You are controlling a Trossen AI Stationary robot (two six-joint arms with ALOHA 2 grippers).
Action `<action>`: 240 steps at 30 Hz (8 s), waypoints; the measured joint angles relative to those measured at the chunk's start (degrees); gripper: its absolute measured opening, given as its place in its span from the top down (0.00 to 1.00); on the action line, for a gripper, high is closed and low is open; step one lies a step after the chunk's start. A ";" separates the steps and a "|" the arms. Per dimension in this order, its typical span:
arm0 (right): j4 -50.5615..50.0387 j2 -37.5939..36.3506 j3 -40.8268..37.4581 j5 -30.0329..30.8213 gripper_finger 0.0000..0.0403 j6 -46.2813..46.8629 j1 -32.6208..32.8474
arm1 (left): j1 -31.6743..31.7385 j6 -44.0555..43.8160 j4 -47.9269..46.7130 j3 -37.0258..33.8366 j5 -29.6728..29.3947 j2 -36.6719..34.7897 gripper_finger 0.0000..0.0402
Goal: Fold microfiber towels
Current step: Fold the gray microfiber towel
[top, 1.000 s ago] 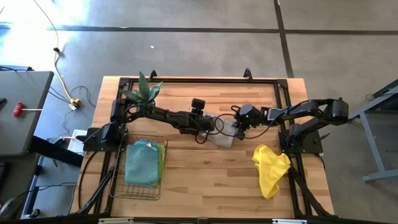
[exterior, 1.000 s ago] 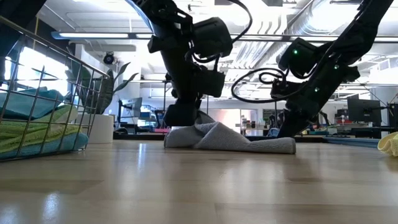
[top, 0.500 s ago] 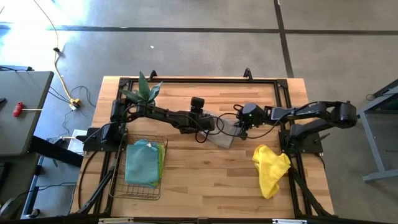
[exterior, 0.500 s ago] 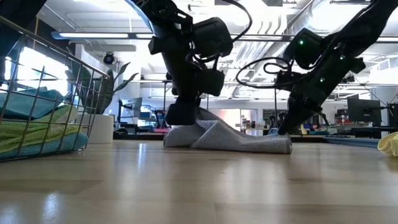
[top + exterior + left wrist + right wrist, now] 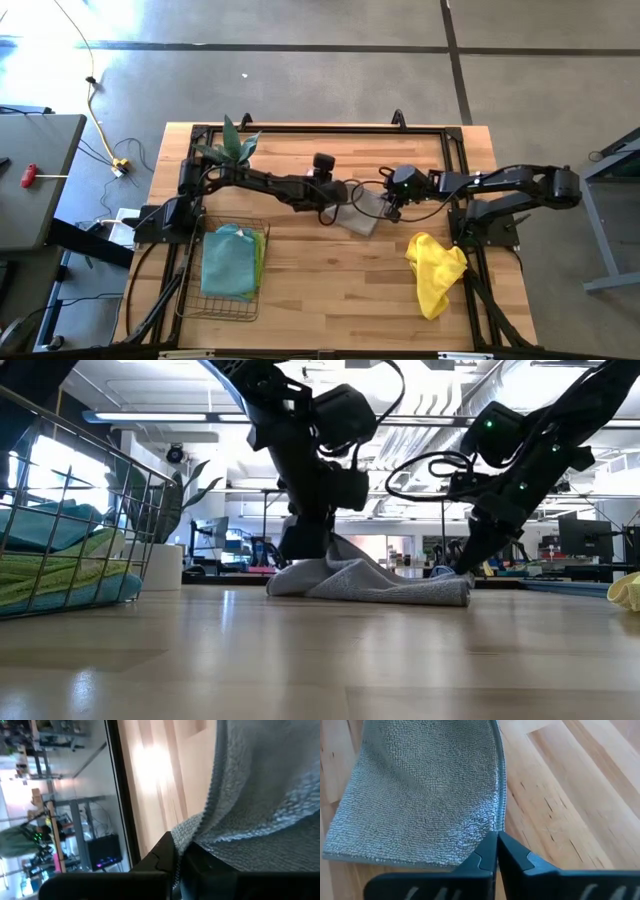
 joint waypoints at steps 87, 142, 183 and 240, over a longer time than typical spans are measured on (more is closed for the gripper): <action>6.32 0.70 -0.23 6.89 0.86 17.36 21.09 | -0.18 -21.23 -13.64 1.81 29.55 -1.66 0.77; 9.10 8.72 -0.02 21.09 0.64 9.00 18.56 | -14.37 -59.77 -16.09 -3.63 35.21 -1.31 0.77; -3.77 6.20 -0.04 24.29 0.55 1.63 42.12 | -13.82 -49.33 -19.83 0.90 28.15 -1.27 0.78; -17.44 28.58 38.11 28.41 1.00 -40.92 33.67 | -24.23 -60.91 -31.99 4.33 25.08 -10.90 0.78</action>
